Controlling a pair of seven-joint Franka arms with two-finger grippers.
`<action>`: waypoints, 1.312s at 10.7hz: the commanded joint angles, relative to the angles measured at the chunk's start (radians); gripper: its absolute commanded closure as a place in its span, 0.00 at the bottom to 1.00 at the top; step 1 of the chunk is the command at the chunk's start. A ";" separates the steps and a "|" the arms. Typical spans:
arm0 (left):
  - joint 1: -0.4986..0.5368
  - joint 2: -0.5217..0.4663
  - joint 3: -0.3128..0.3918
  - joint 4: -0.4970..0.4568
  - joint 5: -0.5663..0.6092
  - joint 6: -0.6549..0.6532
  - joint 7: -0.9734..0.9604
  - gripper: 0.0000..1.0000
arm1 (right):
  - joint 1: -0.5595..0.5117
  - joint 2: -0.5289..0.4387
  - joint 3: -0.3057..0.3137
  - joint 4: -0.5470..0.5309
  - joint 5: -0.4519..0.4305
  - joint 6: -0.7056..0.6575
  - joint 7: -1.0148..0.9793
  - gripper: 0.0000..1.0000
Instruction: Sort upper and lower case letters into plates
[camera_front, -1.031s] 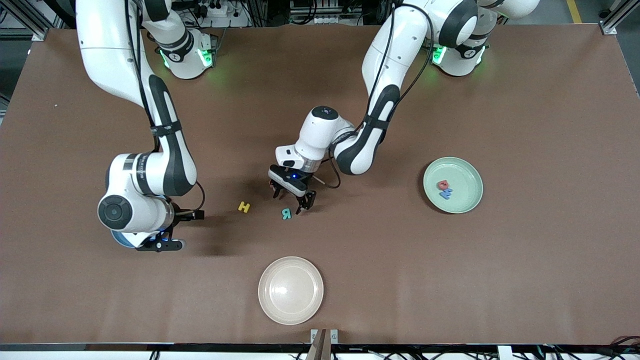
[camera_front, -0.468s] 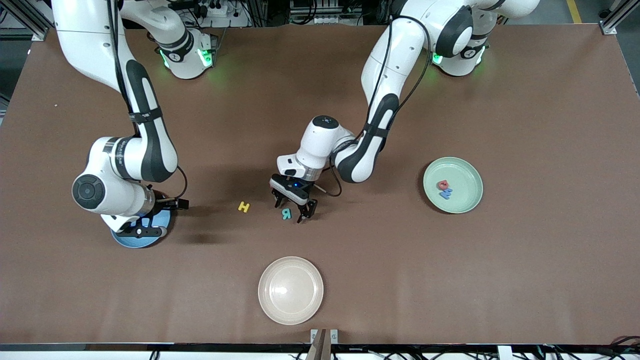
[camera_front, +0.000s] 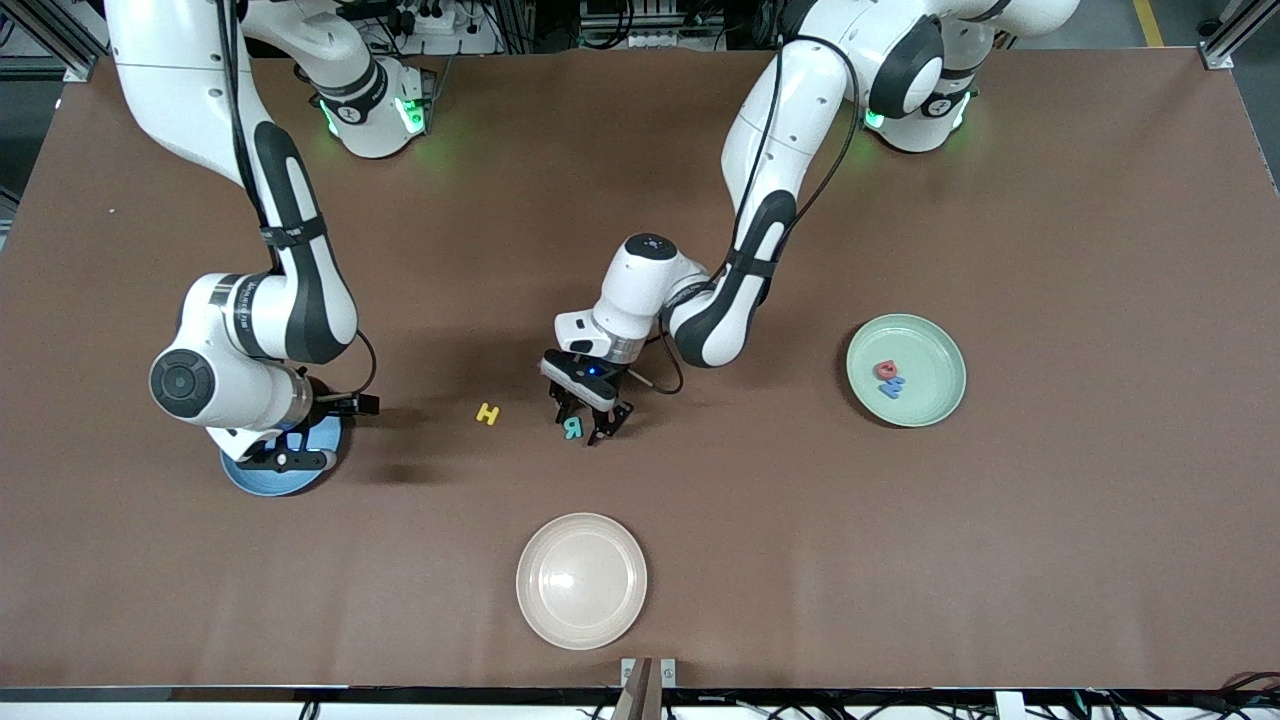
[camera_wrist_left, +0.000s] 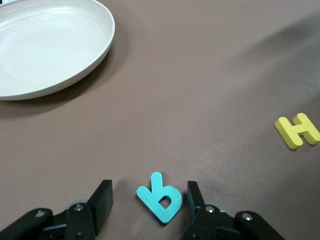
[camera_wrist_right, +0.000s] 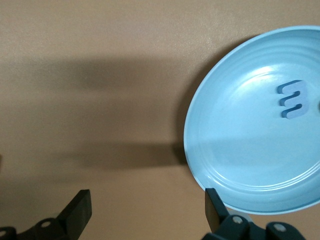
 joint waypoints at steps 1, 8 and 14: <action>-0.006 0.022 0.013 0.035 -0.017 0.004 -0.007 0.34 | -0.002 -0.017 0.006 -0.020 0.011 0.008 0.003 0.00; -0.006 0.020 0.012 0.034 -0.017 0.004 -0.007 0.46 | 0.019 -0.019 0.011 -0.019 0.011 0.004 0.056 0.00; -0.006 0.019 0.010 0.032 -0.017 0.004 -0.007 0.56 | 0.031 -0.025 0.011 -0.019 0.012 -0.002 0.085 0.00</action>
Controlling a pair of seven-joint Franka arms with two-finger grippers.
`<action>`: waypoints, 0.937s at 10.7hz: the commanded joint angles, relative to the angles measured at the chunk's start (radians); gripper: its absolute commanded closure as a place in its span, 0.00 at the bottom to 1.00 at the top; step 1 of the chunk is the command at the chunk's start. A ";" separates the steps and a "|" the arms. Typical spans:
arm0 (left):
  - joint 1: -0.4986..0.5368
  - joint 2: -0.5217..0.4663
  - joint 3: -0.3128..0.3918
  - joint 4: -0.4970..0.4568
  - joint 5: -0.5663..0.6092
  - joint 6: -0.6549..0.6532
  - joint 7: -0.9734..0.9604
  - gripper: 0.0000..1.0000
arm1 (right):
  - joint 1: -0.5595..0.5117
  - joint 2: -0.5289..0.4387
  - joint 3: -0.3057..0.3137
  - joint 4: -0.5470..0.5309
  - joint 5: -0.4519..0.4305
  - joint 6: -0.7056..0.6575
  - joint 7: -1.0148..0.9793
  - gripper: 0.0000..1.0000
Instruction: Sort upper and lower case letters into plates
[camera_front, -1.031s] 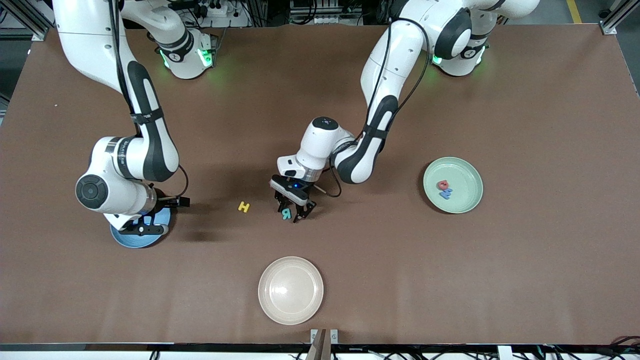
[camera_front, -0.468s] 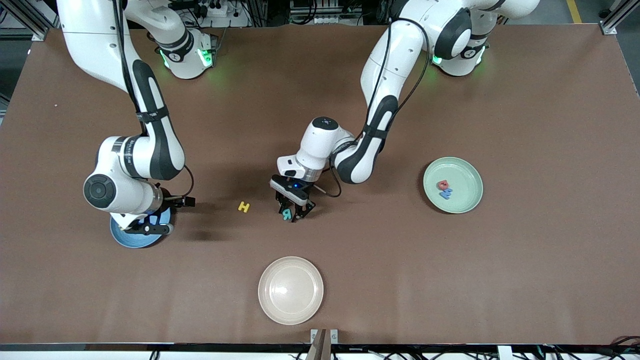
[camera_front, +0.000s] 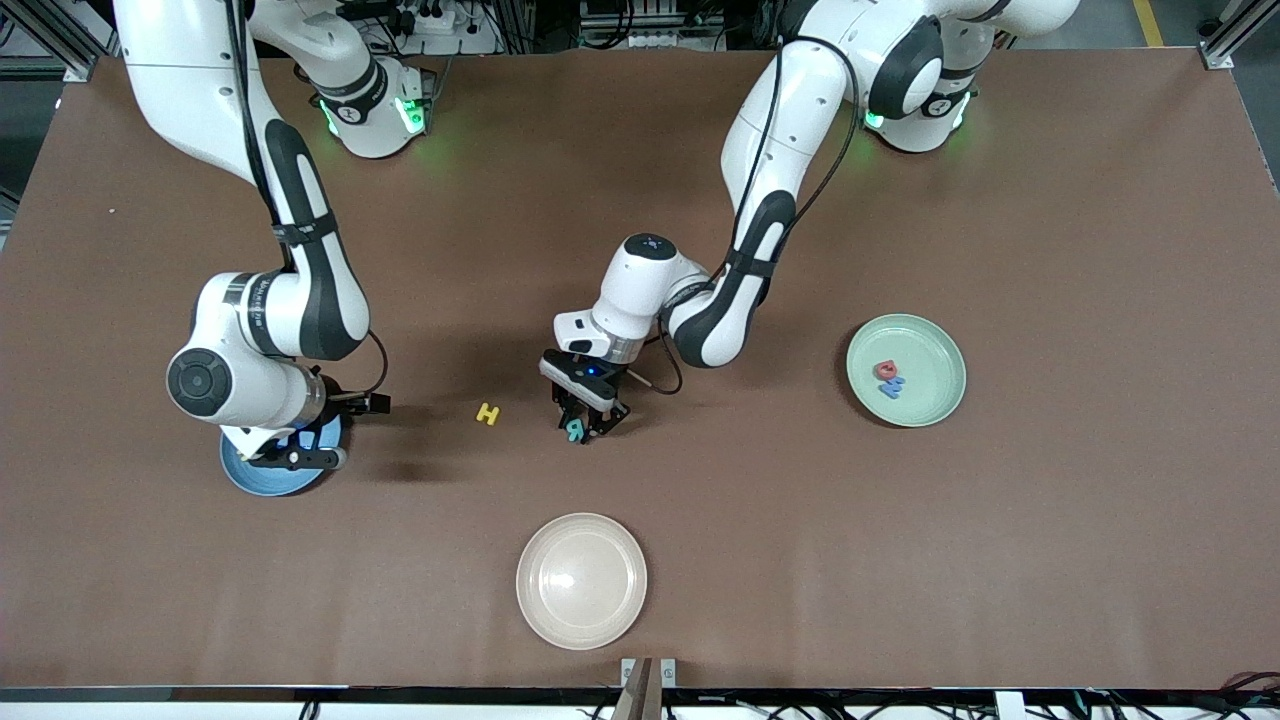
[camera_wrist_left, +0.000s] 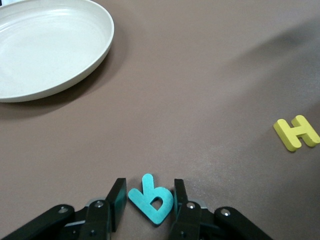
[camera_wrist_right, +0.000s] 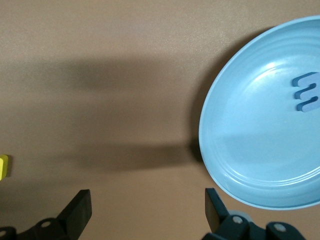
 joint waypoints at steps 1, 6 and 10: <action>-0.006 0.016 0.012 0.026 -0.017 0.004 -0.006 0.57 | 0.019 -0.025 0.000 -0.018 0.011 -0.003 0.036 0.00; -0.006 0.010 0.005 0.021 -0.020 0.004 -0.006 0.67 | 0.030 -0.027 0.000 -0.015 0.012 -0.002 0.060 0.00; -0.006 -0.013 0.005 0.020 -0.040 0.003 -0.006 0.67 | 0.044 -0.025 0.000 -0.014 0.012 0.008 0.065 0.00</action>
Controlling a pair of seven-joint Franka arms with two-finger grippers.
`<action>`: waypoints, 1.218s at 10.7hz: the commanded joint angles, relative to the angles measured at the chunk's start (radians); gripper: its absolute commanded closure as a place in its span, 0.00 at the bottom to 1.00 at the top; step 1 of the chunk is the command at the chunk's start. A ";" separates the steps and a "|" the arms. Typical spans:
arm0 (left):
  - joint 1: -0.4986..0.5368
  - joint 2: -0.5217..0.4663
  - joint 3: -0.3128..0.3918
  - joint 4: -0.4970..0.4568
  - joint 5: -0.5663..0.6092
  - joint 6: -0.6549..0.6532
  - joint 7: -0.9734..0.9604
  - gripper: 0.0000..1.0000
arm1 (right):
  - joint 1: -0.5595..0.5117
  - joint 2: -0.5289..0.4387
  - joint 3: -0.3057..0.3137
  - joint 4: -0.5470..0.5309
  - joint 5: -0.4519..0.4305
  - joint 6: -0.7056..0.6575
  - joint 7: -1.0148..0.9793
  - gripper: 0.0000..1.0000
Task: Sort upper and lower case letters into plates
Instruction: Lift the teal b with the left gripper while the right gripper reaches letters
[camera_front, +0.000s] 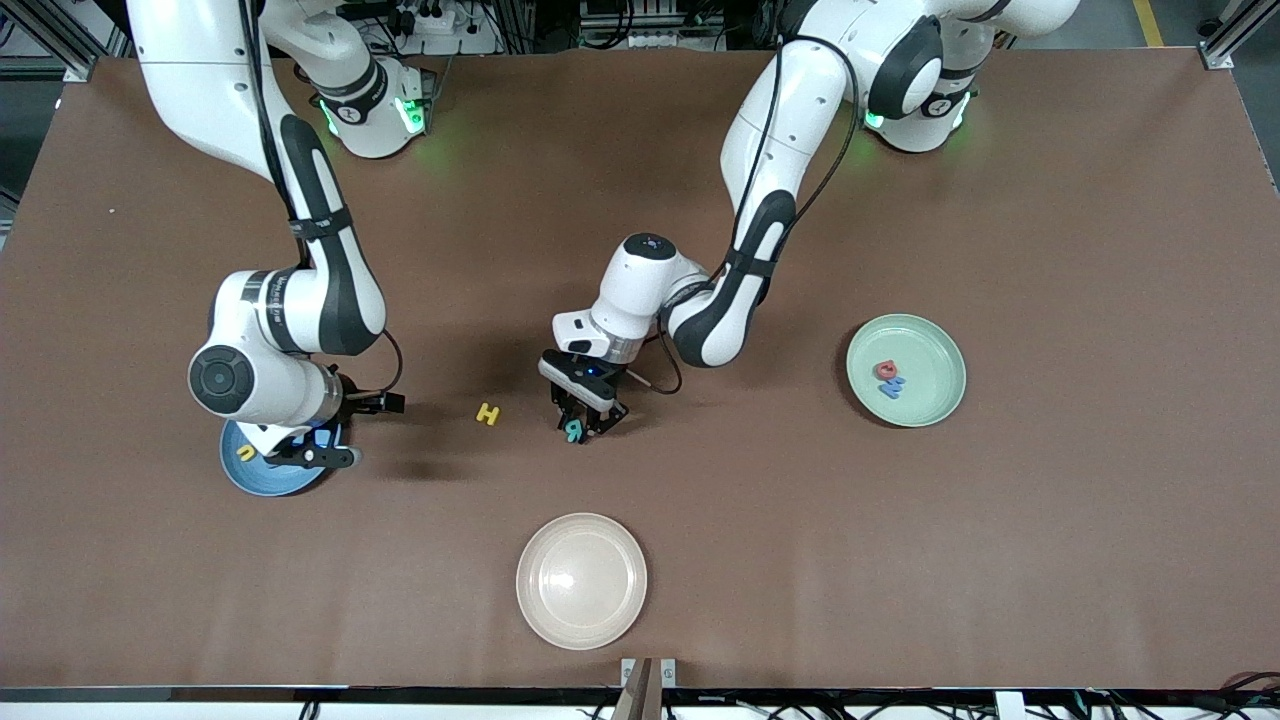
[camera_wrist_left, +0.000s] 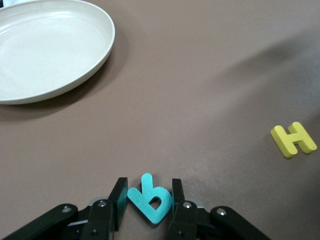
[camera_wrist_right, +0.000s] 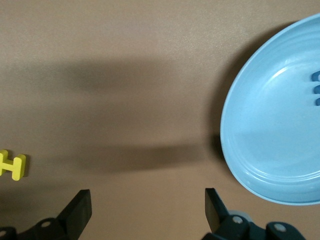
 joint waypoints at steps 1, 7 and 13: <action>-0.005 -0.030 0.006 0.004 -0.027 0.002 -0.001 0.67 | 0.009 -0.026 -0.002 -0.016 0.012 0.005 0.018 0.00; 0.059 -0.104 -0.012 -0.073 -0.017 -0.002 0.009 0.68 | 0.134 -0.023 0.000 -0.014 0.012 0.054 0.062 0.00; 0.102 -0.322 -0.064 -0.356 -0.014 -0.047 0.067 0.68 | 0.328 -0.016 0.003 -0.060 0.014 0.212 0.223 0.00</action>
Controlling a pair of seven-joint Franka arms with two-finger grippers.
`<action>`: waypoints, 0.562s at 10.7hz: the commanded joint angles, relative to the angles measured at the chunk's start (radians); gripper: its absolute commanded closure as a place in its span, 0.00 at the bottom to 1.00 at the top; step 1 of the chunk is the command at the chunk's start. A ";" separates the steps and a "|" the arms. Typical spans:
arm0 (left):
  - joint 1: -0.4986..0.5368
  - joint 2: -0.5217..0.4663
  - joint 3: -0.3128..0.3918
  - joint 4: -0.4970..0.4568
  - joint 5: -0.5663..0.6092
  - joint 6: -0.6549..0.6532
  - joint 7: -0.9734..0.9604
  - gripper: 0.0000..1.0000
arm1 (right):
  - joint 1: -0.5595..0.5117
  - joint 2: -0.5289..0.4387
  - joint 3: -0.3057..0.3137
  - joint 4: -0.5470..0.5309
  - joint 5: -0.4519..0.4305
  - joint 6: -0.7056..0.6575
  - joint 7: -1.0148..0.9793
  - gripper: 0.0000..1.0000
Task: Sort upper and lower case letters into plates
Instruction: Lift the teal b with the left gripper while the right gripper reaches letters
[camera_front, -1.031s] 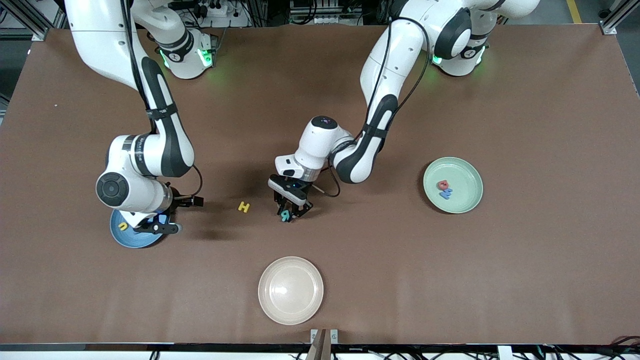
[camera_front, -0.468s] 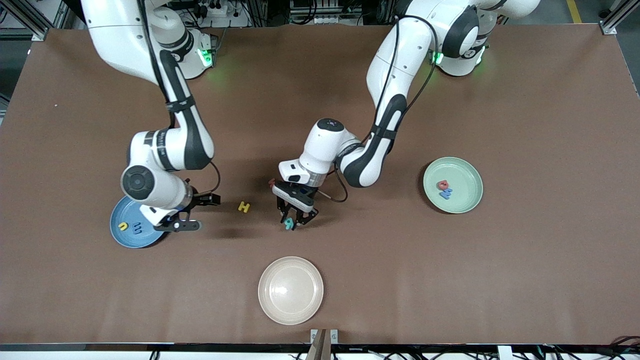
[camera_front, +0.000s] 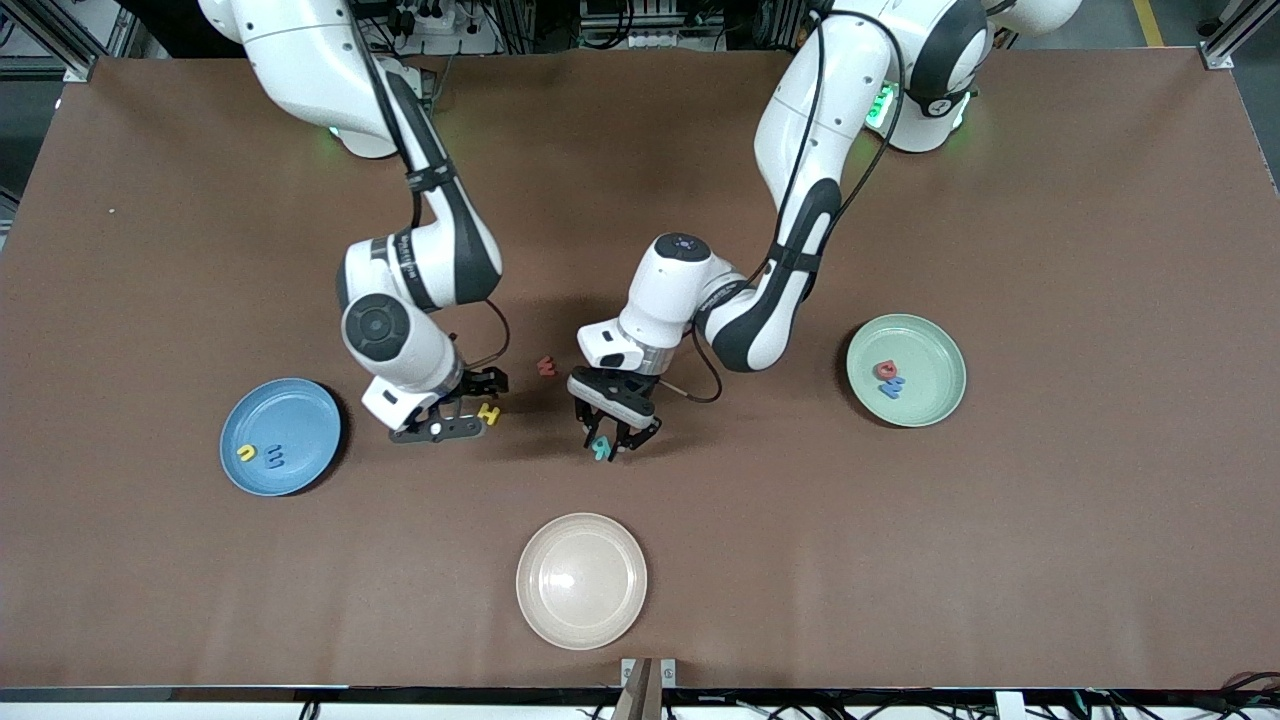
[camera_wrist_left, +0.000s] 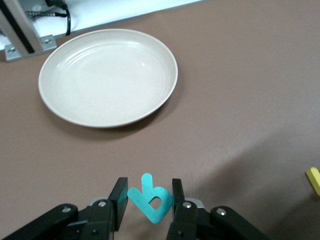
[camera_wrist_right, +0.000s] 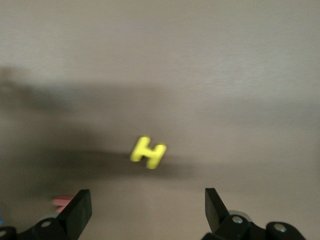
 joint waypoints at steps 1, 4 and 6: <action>0.015 -0.173 -0.030 -0.239 -0.008 -0.021 0.082 0.68 | 0.082 -0.014 0.008 -0.077 0.013 0.128 0.103 0.00; 0.067 -0.331 -0.050 -0.458 -0.008 -0.021 0.203 0.68 | 0.099 -0.008 0.086 -0.127 0.013 0.241 0.110 0.00; 0.124 -0.414 -0.086 -0.575 -0.008 -0.021 0.283 0.68 | 0.102 0.026 0.091 -0.127 0.012 0.261 0.102 0.00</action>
